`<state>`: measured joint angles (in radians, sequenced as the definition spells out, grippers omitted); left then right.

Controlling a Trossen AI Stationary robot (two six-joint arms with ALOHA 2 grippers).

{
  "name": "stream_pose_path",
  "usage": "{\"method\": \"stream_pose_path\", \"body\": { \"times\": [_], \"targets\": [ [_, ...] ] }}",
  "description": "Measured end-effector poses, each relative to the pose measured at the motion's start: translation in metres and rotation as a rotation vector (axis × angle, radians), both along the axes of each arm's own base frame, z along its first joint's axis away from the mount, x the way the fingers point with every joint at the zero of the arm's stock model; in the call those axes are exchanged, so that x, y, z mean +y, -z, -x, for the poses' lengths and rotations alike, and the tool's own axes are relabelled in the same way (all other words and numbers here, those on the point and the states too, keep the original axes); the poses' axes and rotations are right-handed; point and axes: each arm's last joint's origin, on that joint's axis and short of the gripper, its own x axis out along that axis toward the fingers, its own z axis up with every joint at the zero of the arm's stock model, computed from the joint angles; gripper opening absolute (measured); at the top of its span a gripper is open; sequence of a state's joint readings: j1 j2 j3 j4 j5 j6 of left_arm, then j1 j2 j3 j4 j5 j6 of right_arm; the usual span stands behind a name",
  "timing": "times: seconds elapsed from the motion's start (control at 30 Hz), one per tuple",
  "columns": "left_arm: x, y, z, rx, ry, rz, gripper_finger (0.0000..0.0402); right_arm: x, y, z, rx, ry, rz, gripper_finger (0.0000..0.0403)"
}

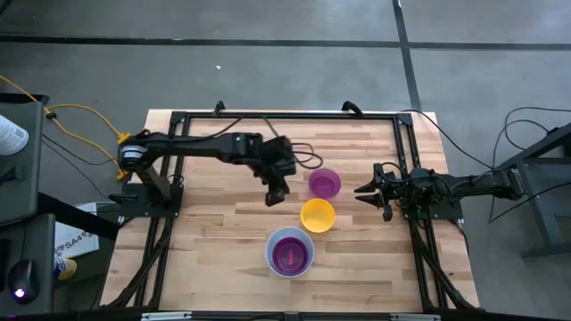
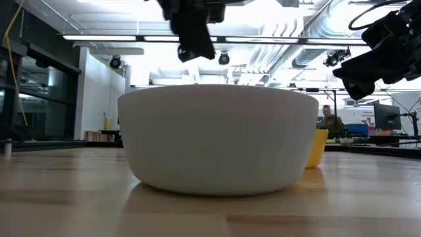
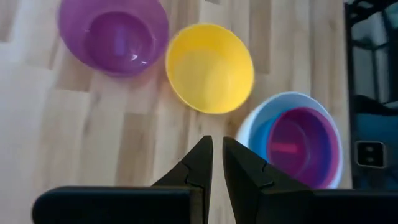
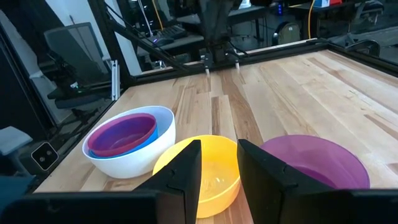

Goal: Nest bowls inside each other
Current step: Stack the purple bowl on top of the pink bowl

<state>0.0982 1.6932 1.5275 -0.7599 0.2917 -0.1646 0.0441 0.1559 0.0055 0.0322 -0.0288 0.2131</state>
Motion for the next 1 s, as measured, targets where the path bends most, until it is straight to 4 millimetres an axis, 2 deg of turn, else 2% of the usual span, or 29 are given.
{"method": "stream_pose_path", "body": {
  "times": [0.47,0.67,1.0],
  "targets": [
    [-0.009,0.064,0.075,-0.231,-0.044,0.087,0.0038,0.000,0.000,0.000,0.002,0.002,0.000,0.0097],
    [-0.012,0.086,0.107,-0.333,-0.048,0.119,0.0038,0.000,0.000,0.000,0.004,0.001,0.000,0.0097],
    [-0.017,0.084,0.160,-0.468,-0.037,0.073,0.0038,0.000,0.001,-0.001,0.014,-0.001,0.000,0.0097]
  ]
}}
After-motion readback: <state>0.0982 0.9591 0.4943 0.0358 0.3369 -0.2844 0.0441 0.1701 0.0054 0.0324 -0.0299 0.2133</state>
